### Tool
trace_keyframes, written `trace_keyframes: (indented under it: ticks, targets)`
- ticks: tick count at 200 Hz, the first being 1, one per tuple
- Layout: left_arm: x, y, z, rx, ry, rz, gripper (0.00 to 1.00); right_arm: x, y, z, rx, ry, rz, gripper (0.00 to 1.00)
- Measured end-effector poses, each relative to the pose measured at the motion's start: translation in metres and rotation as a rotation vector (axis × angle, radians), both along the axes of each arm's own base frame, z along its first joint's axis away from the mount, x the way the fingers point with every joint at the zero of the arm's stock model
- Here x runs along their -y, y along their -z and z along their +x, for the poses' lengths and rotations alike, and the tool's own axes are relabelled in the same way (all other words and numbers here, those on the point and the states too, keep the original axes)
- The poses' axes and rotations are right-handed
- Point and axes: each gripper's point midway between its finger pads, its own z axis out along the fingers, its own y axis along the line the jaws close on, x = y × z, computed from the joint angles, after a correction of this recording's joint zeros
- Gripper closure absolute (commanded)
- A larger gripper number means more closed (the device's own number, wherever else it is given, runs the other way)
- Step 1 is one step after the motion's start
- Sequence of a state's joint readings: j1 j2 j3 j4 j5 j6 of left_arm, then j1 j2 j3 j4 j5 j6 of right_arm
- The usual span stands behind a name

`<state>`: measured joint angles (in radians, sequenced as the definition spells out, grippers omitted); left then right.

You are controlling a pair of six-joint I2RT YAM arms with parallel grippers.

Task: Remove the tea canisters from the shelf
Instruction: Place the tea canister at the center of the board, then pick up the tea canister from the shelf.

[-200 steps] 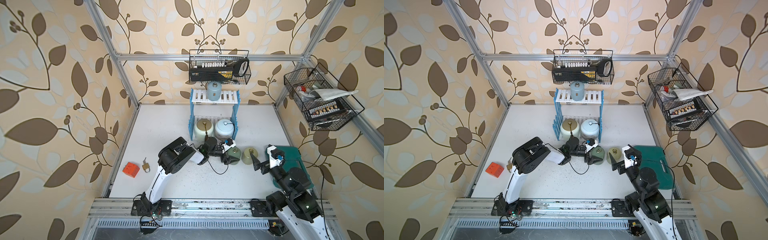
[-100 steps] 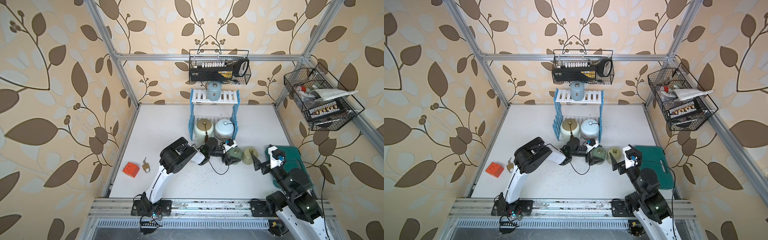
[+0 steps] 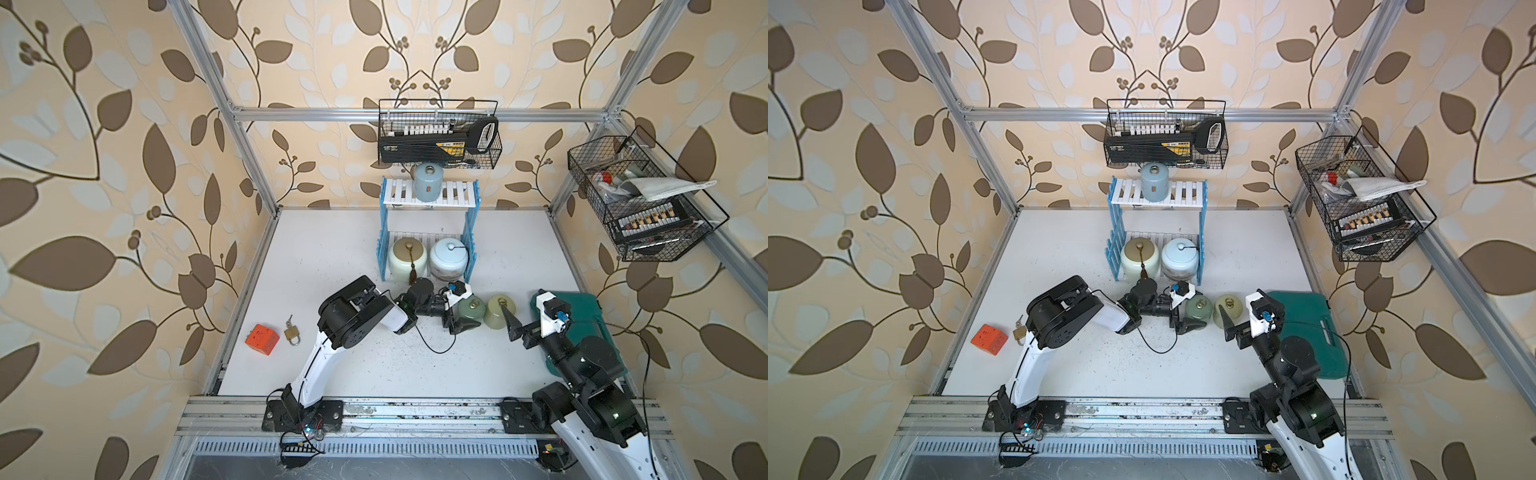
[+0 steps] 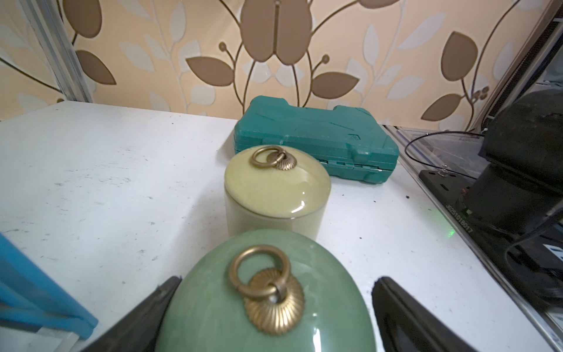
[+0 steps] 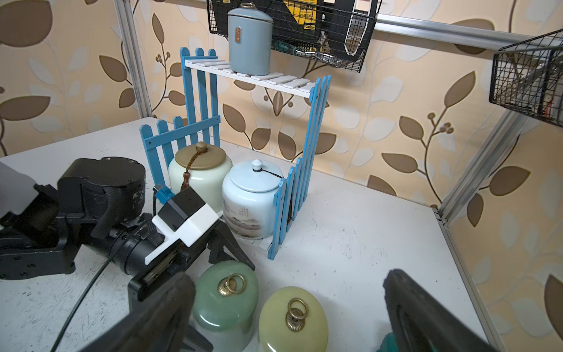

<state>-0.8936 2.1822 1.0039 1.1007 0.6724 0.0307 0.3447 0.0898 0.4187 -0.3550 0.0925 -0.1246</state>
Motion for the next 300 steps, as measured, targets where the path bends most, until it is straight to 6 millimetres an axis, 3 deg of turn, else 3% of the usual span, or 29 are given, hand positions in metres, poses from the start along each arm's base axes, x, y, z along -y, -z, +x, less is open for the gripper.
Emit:
trace_keyframes:
  ticks: [39,105,216,248,300]
  targets:
    - [-0.009,-0.023,-0.010,0.045,-0.011,-0.005,0.01,0.002,0.000,0.000,0.000,0.008,0.000,0.01]
    - [-0.027,-0.085,-0.003,0.212,-0.122,-0.049,0.01,0.004,0.000,0.001,0.000,0.021,0.000,0.01]
    - [-0.077,-0.123,-0.012,0.263,-0.253,0.040,0.01,0.006,0.011,0.008,-0.050,0.038,-0.016,0.01]
    - [-0.104,-0.123,0.000,0.214,-0.287,0.071,0.01,0.005,0.012,0.008,-0.073,0.039,-0.007,0.01]
    - [-0.186,-0.151,0.048,0.080,-0.452,0.037,0.01,-0.003,0.012,0.015,-0.150,0.010,0.003,0.01]
